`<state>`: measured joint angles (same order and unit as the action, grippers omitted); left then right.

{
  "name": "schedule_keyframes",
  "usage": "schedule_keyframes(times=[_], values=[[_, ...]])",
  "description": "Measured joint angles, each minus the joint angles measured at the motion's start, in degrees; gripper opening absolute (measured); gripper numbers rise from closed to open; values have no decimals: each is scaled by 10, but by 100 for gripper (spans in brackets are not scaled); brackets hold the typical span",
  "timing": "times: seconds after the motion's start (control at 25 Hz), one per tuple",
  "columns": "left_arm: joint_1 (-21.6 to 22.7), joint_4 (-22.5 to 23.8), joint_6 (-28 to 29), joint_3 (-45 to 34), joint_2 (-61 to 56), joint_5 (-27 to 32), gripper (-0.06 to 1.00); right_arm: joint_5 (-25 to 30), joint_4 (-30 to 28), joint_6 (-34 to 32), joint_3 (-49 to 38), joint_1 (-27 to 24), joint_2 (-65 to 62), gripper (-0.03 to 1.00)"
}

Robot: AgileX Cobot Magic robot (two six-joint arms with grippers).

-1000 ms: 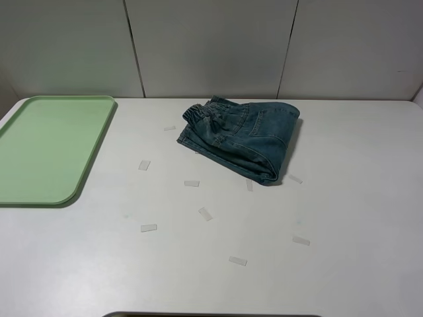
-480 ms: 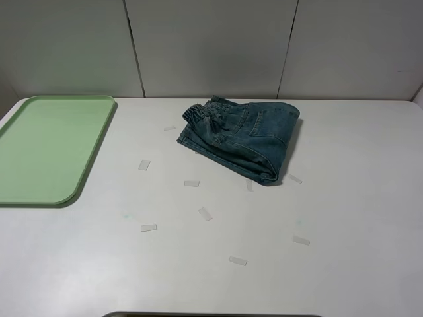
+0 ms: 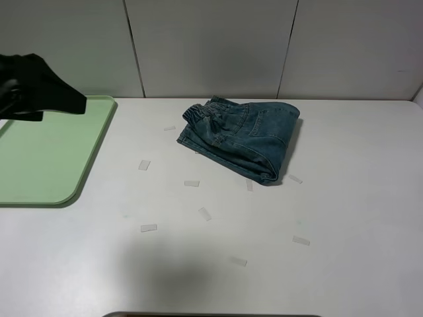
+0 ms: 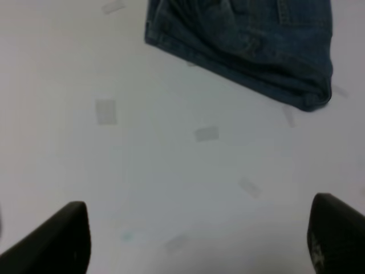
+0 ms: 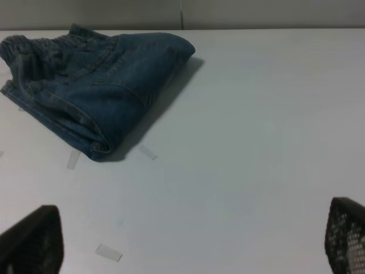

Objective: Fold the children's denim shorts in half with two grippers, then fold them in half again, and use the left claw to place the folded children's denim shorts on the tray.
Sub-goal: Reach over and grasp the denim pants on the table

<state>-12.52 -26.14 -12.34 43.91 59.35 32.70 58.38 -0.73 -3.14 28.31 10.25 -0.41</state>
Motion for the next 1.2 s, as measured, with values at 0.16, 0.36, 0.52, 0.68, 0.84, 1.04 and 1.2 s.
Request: schedule_keyframes(times=[0.16, 0.36, 0.52, 0.68, 0.84, 1.04, 1.2], values=[[0, -73, -57, 1, 74, -38, 76, 0, 0, 0, 0, 0, 0, 69], [12, -159, -127, 2, 155, -55, 76, 0, 0, 0, 0, 0, 0, 69], [45, -222, -192, 18, 214, -58, 76, 0, 0, 0, 0, 0, 0, 69], [72, -261, -248, 63, 273, -46, 76, 0, 0, 0, 0, 0, 0, 69], [92, -281, -277, 137, 346, -4, 76, 0, 0, 0, 0, 0, 0, 69], [100, -283, -283, 235, 445, 24, 76, 0, 0, 0, 0, 0, 0, 69], [100, -289, -284, 303, 521, 31, 76, 0, 0, 0, 0, 0, 0, 69]])
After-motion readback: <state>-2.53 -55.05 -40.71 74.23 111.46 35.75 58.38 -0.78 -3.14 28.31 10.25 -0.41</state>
